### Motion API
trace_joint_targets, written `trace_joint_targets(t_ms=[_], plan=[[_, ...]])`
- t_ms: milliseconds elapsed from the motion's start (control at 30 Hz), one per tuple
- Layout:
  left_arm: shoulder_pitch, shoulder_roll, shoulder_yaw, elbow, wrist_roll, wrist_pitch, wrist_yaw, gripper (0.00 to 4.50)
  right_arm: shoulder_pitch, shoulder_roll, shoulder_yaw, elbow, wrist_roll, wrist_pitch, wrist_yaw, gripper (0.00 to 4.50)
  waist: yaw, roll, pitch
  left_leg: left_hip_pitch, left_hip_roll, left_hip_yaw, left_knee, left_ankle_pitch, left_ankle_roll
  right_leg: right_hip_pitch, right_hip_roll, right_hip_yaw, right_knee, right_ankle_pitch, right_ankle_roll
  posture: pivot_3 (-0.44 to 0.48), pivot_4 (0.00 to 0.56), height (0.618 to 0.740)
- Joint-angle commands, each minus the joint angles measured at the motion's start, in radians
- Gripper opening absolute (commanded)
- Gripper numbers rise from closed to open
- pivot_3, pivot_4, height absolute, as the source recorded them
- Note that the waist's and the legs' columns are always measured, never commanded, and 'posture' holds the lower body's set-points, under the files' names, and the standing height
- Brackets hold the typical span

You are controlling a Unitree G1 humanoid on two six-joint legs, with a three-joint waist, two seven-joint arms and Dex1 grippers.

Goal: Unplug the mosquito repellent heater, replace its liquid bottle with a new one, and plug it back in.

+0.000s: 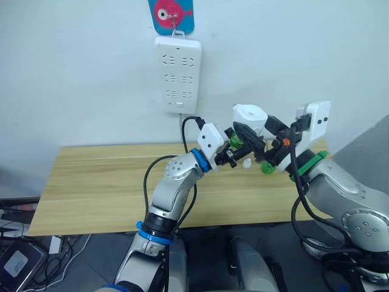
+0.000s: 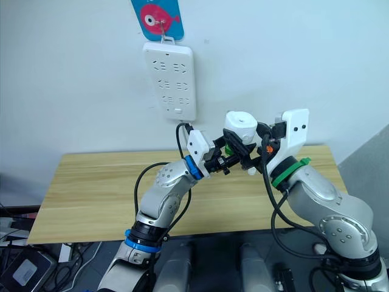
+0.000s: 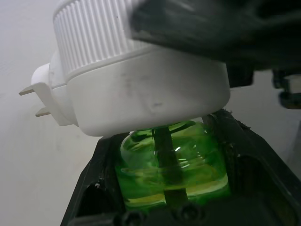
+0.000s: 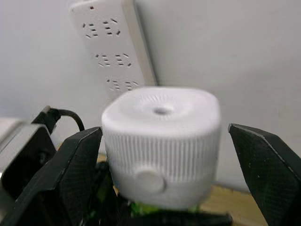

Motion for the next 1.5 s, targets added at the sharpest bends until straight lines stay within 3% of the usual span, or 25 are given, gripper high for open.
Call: trace_joint_targets(t_ms=[33, 133, 267, 467, 700, 900, 1033, 1233, 1500], plan=[[-0.012, -0.007, -0.018, -0.046, -0.003, -0.028, -0.002, 2.27, -0.015, 0.026, -0.001, 0.000, -0.039, 0.003, 0.017, 4.48, 0.000, 0.000, 0.000, 0.000, 0.000, 0.000, 0.000, 0.000, 0.000, 0.000, 0.000, 0.000, 0.000, 0.000, 0.000, 0.140, 0.219, 0.740], [-0.009, -0.012, -0.018, -0.050, -0.006, -0.022, 0.008, 2.27, -0.020, 0.043, 0.002, 0.013, -0.067, 0.015, 0.029, 4.32, 0.000, 0.000, 0.000, 0.000, 0.000, 0.000, 0.000, 0.000, 0.000, 0.000, 0.000, 0.000, 0.000, 0.000, 0.000, 0.144, 0.222, 0.740], [-0.007, -0.006, -0.021, -0.053, 0.000, -0.029, 0.013, 2.27, -0.012, 0.055, -0.010, 0.013, -0.067, 0.034, 0.048, 3.22, 0.000, 0.000, 0.000, 0.000, 0.000, 0.000, 0.000, 0.000, 0.000, 0.000, 0.000, 0.000, 0.000, 0.000, 0.000, 0.146, 0.224, 0.740], [-0.004, 0.004, -0.022, -0.047, -0.002, -0.030, 0.014, 2.27, -0.021, 0.079, -0.027, 0.016, -0.075, 0.041, 0.058, 3.13, 0.000, 0.000, 0.000, 0.000, 0.000, 0.000, 0.000, 0.000, 0.000, 0.000, 0.000, 0.000, 0.000, 0.000, 0.000, 0.153, 0.231, 0.740], [0.077, 0.125, 0.034, -0.173, -0.062, 0.056, -0.019, 4.50, -0.005, 0.106, -0.019, 0.050, -0.183, 0.009, 0.104, 3.13, 0.000, 0.000, 0.000, 0.000, 0.000, 0.000, -0.001, 0.000, 0.000, 0.000, 0.000, 0.000, 0.001, 0.000, 0.000, 0.201, 0.241, 0.740], [0.130, 0.331, 0.206, -0.279, -0.143, 0.147, -0.024, 4.50, 0.002, 0.127, 0.010, 0.114, -0.324, -0.047, 0.201, 3.13, 0.001, 0.000, 0.000, 0.004, 0.002, 0.000, -0.004, 0.000, 0.000, 0.000, 0.001, -0.001, 0.002, -0.002, -0.003, 0.255, 0.245, 0.740], [0.009, 0.432, 0.322, -0.176, -0.149, 0.143, -0.010, 4.50, -0.001, 0.141, 0.058, 0.136, -0.398, -0.067, 0.275, 3.13, 0.017, 0.000, 0.000, 0.004, 0.002, 0.000, -0.004, 0.000, 0.000, 0.000, 0.001, -0.002, 0.002, -0.002, -0.004, 0.282, 0.245, 0.740], [-0.172, 0.535, 0.348, 0.108, -0.094, 0.015, -0.104, 4.50, -0.008, 0.192, 0.070, 0.172, -0.448, -0.073, 0.338, 3.13, 0.041, 0.000, 0.000, 0.005, 0.002, 0.001, -0.007, 0.000, 0.000, 0.000, 0.001, -0.001, -0.001, -0.002, -0.004, 0.323, 0.240, 0.740], [-0.396, 0.475, 0.255, 0.507, 0.044, -0.198, -0.162, 4.50, -0.036, 0.229, 0.059, 0.184, -0.488, -0.052, 0.369, 3.13, 0.071, 0.000, -0.001, 0.005, 0.002, 0.001, -0.009, 0.000, 0.000, 0.000, 0.001, -0.002, -0.001, -0.003, -0.004, 0.300, 0.232, 0.740]])
